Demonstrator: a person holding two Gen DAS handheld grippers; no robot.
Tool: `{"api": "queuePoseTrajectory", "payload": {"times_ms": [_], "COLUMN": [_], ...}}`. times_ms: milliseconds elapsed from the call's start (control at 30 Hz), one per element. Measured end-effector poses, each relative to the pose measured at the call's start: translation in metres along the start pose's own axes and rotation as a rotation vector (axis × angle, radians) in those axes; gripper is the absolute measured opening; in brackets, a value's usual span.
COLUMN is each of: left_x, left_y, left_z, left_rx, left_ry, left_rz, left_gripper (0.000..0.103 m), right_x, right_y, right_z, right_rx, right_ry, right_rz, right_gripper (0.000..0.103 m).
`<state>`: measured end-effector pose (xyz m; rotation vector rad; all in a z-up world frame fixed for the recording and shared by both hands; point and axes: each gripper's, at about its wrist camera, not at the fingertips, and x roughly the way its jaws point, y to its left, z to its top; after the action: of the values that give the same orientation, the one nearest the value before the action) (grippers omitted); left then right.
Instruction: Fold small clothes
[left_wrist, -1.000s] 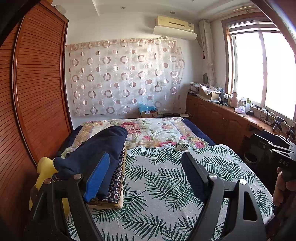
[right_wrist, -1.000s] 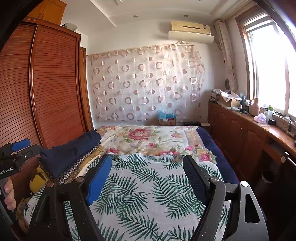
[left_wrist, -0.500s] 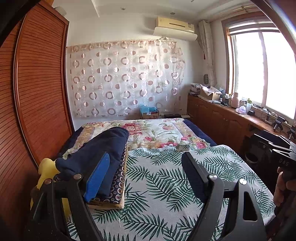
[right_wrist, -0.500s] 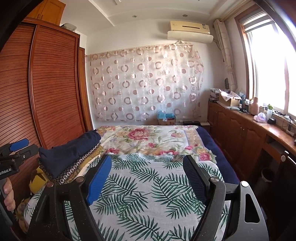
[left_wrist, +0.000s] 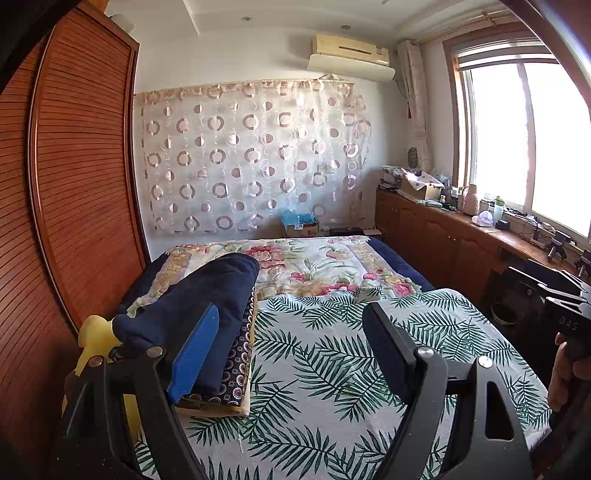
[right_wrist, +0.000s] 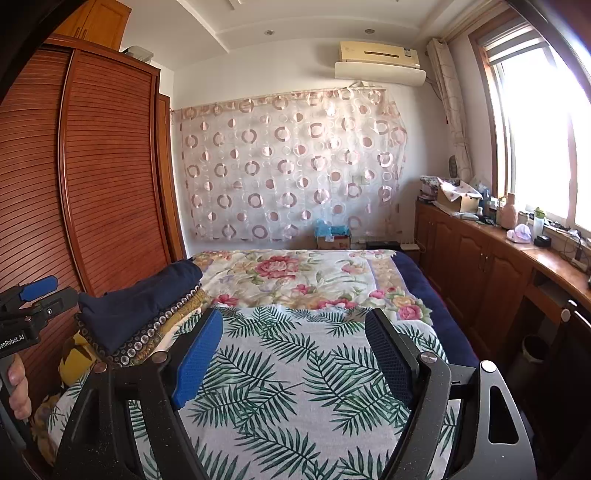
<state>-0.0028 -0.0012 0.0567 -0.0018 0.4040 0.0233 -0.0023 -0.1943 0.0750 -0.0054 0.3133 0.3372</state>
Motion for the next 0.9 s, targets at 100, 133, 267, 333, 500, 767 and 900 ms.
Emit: {"api": "queuePoseTrajectory", "payload": {"times_ms": [100,133,267,333,500,767,900], "left_x": [-0.0001,-0.0002,-0.0001,-0.0014,-0.0014,-0.0022,-0.002], "left_y": [-0.0007,0.0002,0.0004,0.001,0.0009,0.0021,0.002], "left_z": [-0.0018,-0.0004,-0.0011,-0.0009,-0.0016,-0.0012,-0.002], "left_rx": [0.0,0.0,-0.001,-0.002,-0.001,0.0,0.0], "left_ry": [-0.001,-0.002,-0.004,-0.007,-0.006,-0.009,-0.008], "left_rz": [0.001,0.001,0.0,-0.001,-0.002,0.0,0.0], "left_gripper": [0.081,0.081,0.081,0.081,0.081,0.081,0.081], "right_x": [0.0005,0.0006,0.0008,0.0007,-0.0002,-0.0002,0.0], "right_y": [-0.0007,-0.0004,-0.0011,-0.0009,-0.0015,-0.0011,-0.0021], "right_z": [0.0,-0.0004,0.0001,-0.0002,-0.0007,-0.0012,-0.0008], "right_rx": [0.001,0.001,0.0,0.001,0.001,-0.002,-0.002], "right_ry": [-0.001,0.0,-0.001,-0.001,-0.005,-0.009,-0.011], "right_rz": [0.0,0.001,0.0,0.002,0.004,0.003,0.003], "right_gripper": [0.081,0.081,0.081,0.081,0.081,0.081,0.081]}}
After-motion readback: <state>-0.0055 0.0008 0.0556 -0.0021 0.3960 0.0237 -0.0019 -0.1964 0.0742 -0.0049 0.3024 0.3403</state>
